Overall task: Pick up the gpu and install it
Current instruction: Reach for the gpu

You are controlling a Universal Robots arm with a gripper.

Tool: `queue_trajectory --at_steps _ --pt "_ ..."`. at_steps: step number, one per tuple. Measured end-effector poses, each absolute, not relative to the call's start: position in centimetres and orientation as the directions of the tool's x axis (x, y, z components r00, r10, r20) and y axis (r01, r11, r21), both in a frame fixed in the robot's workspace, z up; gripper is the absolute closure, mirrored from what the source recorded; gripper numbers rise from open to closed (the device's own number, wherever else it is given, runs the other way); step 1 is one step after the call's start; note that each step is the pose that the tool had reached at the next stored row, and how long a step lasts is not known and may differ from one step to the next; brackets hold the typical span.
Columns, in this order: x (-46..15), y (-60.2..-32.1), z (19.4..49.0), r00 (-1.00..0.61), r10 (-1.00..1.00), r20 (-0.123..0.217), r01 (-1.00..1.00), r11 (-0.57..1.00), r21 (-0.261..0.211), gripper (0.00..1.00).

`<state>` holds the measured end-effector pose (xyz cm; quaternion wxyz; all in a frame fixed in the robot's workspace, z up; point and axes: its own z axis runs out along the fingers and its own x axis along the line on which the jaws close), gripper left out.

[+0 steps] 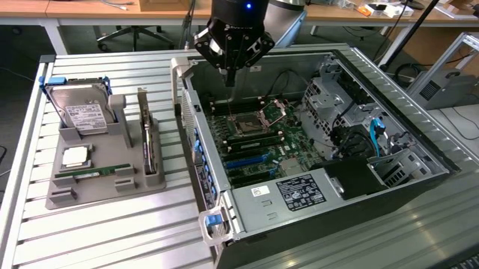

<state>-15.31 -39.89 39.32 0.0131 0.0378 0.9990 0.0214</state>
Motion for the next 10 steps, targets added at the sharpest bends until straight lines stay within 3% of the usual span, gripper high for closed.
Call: queue_trajectory --at_steps 10 --pt "-15.63 -39.89 39.31 -0.997 0.076 -0.024 0.075 0.996 0.044 0.89"
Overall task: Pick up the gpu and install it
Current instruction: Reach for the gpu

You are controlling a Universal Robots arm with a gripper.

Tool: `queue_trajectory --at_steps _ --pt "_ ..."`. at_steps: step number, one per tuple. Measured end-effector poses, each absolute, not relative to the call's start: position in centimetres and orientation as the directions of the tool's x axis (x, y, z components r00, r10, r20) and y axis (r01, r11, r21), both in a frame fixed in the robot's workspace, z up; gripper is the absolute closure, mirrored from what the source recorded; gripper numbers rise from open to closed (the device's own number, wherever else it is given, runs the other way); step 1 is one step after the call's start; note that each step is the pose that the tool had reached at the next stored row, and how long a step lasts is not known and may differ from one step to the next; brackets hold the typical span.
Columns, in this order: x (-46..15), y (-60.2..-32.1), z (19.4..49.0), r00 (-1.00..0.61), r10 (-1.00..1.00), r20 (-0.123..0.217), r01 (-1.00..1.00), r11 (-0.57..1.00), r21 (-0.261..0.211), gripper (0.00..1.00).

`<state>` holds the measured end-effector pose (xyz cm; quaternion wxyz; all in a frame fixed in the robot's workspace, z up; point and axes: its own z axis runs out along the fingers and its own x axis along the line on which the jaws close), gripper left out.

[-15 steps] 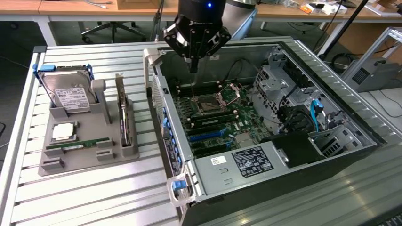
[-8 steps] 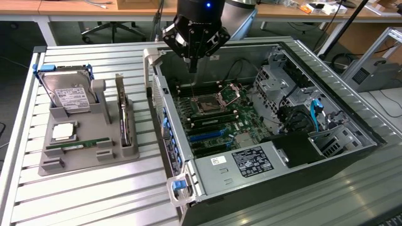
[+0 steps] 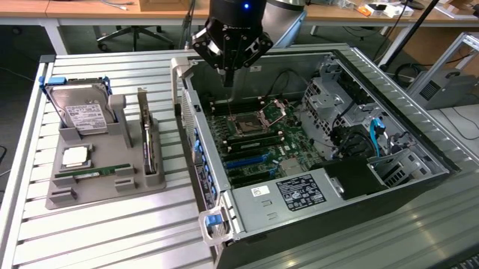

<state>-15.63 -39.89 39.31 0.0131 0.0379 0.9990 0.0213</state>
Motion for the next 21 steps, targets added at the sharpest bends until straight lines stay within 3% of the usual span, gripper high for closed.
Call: queue_trajectory --at_steps 21 --pt "-16.57 -39.89 39.3 -0.997 0.076 -0.025 0.075 0.996 0.044 0.89"
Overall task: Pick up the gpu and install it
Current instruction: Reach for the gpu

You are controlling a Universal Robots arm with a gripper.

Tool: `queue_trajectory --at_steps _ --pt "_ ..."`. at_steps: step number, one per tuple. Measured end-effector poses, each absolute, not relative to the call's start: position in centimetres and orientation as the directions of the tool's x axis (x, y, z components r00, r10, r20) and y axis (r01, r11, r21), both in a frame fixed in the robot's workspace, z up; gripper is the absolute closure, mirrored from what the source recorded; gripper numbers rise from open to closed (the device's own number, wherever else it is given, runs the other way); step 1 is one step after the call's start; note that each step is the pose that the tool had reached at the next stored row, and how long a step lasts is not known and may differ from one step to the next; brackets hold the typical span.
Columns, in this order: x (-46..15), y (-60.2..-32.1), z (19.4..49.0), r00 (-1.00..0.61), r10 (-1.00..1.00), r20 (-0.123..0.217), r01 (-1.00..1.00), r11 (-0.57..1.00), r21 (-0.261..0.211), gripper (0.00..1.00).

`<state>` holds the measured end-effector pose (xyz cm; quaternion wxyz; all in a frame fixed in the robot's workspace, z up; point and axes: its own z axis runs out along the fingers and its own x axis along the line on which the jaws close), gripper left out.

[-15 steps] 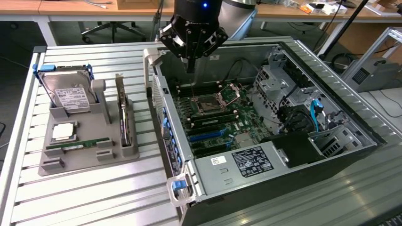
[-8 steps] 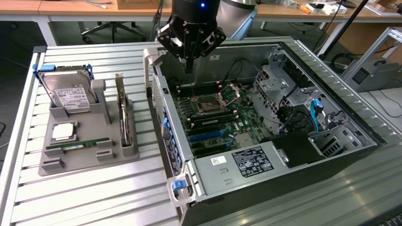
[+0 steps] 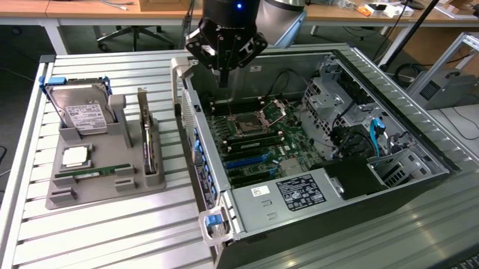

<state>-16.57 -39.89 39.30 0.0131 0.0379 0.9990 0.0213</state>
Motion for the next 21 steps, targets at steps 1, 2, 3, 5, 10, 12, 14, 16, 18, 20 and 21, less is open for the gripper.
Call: queue_trajectory --at_steps 1,2,3,5,10,12,14,16,18,20,21 --pt "-16.61 -39.89 39.3 -0.997 0.076 -0.025 0.075 0.996 0.044 0.89" --pt "-16.66 -39.89 39.3 -0.997 0.076 -0.025 0.075 0.996 0.044 0.89" --pt "-16.7 -39.89 39.3 -0.997 0.076 -0.025 0.075 0.996 0.044 0.89" --pt "-16.75 -39.89 39.3 -0.997 0.076 -0.025 0.075 0.996 0.044 0.89" --pt "-16.92 -39.89 39.3 -0.997 0.076 -0.025 0.075 0.996 0.044 0.89" --pt "-16.98 -39.89 39.3 -0.997 0.076 -0.025 0.075 0.996 0.044 0.89" --pt "-17.05 -39.89 39.3 -0.997 0.076 -0.025 0.075 0.996 0.044 0.89" --pt "-17.11 -39.89 39.3 -0.997 0.076 -0.024 0.075 0.996 0.044 0.89" --pt "-17.18 -39.89 39.29 -0.997 0.076 -0.025 0.075 0.996 0.044 0.89" --pt "-17.24 -39.89 39.29 -0.997 0.076 -0.025 0.075 0.996 0.044 0.89" --pt "-17.28 -39.89 39.29 -0.997 0.076 -0.025 0.075 0.996 0.044 0.89"
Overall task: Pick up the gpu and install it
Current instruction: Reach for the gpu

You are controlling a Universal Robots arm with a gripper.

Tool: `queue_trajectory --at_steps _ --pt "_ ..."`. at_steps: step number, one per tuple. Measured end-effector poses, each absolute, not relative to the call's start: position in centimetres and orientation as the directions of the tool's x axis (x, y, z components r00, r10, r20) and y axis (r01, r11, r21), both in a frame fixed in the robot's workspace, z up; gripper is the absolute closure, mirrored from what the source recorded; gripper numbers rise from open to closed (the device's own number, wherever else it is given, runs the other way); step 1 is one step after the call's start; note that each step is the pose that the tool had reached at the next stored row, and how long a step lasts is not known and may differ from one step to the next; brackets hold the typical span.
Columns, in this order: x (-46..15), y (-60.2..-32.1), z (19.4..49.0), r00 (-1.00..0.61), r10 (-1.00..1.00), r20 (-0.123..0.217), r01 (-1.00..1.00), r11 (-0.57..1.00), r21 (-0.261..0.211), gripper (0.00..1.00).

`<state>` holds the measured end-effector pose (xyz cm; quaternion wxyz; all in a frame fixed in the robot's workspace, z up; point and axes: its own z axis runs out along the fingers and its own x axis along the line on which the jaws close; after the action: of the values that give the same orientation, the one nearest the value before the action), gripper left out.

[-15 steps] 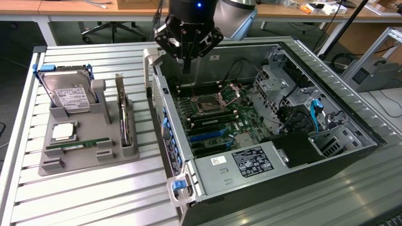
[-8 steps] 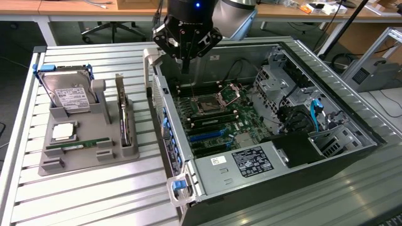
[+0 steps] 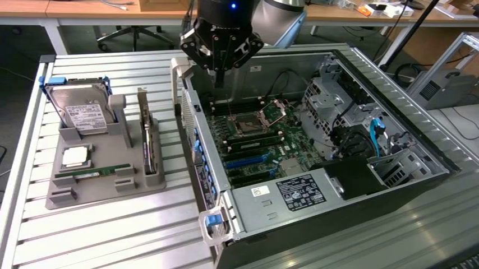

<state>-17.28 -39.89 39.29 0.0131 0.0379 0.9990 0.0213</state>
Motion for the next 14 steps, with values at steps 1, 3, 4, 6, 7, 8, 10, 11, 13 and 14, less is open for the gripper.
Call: queue_trajectory --at_steps 1,3,4,6,7,8,10,11,13,14 --pt "-17.31 -39.89 39.29 -0.997 0.076 -0.025 0.075 0.996 0.044 0.89" --pt "-17.4 -39.89 39.29 -0.997 0.076 -0.025 0.075 0.996 0.044 0.89" --pt "-17.44 -39.89 39.3 -0.997 0.076 -0.025 0.075 0.996 0.044 0.89" --pt "-17.55 -39.89 39.29 -0.997 0.076 -0.025 0.075 0.996 0.044 0.89" --pt "-17.6 -39.89 39.29 -0.997 0.076 -0.025 0.075 0.996 0.044 0.89" --pt "-17.63 -39.89 39.29 -0.997 0.076 -0.024 0.075 0.996 0.044 0.89" --pt "-17.76 -39.9 39.29 -0.997 0.076 -0.025 0.075 0.996 0.044 0.89" --pt "-17.81 -39.89 39.29 -0.997 0.076 -0.025 0.075 0.996 0.044 0.89" --pt "-17.92 -39.89 39.29 -0.997 0.076 -0.025 0.075 0.996 0.044 0.89" --pt "-17.97 -39.89 39.29 -0.997 0.076 -0.025 0.075 0.996 0.044 0.89"
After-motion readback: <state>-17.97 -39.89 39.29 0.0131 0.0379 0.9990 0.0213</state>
